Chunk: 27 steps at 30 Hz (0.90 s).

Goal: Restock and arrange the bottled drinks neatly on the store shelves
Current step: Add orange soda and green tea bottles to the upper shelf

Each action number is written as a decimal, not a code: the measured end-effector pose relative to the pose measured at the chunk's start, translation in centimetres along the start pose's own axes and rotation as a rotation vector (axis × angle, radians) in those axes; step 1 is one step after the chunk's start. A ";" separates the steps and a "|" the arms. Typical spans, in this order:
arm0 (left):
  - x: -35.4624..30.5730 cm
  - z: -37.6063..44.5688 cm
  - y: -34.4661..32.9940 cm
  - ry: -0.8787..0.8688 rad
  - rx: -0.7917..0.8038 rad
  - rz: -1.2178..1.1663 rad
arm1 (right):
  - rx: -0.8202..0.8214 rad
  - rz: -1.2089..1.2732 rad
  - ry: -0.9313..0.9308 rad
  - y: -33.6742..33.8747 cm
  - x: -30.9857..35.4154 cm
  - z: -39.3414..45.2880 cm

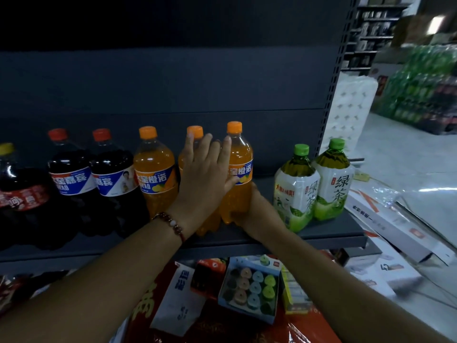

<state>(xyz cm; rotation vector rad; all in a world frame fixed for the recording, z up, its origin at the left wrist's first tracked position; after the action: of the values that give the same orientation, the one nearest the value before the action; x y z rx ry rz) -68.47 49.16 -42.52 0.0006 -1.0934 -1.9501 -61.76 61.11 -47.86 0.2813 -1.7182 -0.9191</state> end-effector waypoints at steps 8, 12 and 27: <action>-1.8 -2.2 0.0 -0.085 0.036 -0.028 | -0.442 -0.382 0.344 10.4 0.9 -3.7; -1.9 -2.3 -0.3 -0.084 0.048 -0.045 | -0.460 -0.461 0.239 13.6 -0.1 -1.0; -8.6 -4.6 1.5 0.029 0.141 -0.969 | -0.461 -0.206 0.161 14.0 -1.5 -4.3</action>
<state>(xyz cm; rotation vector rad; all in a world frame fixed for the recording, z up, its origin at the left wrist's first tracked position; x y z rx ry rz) -60.35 51.57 -47.56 0.7586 -1.3435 -2.6742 -53.82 69.52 -38.80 0.2191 -1.3024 -1.3739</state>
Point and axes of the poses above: each hand's wrist, its own z-axis towards the middle knuckle, its own y-axis out of the back of the hand, x = y × z, the point moved 1 cm from there along z, towards the middle knuckle, and after that the axes turned 12 degrees about -y, right-handed, at the moved point
